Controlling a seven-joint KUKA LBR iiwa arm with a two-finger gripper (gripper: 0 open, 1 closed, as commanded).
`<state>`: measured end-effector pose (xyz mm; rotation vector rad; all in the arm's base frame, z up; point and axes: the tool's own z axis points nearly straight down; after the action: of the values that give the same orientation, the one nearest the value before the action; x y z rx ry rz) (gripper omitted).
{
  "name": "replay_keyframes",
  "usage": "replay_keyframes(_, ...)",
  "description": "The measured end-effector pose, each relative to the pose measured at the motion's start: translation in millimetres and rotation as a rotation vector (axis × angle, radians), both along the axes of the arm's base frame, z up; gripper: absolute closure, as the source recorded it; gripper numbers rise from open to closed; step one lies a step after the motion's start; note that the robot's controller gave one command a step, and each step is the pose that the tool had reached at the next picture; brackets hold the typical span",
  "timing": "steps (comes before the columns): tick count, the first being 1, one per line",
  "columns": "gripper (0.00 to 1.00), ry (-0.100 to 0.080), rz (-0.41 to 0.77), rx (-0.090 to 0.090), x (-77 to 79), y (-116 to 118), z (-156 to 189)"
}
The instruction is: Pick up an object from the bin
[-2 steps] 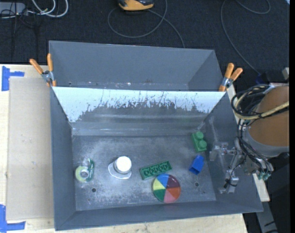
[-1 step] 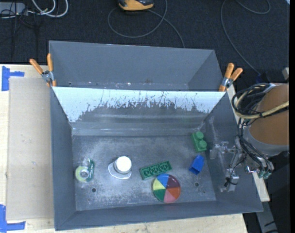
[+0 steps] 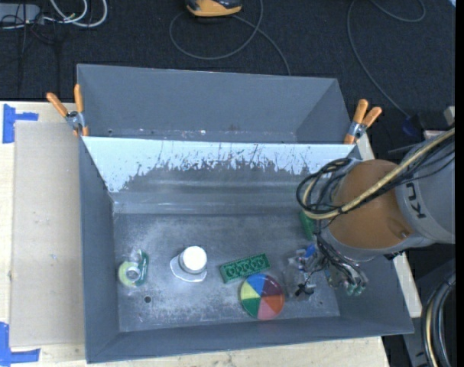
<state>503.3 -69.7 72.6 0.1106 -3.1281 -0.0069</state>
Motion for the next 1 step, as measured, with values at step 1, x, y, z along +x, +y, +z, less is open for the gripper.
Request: replay_keyframes(1, 0.00, 0.000, 0.002, -0.001, 0.1, -0.2, 0.1)
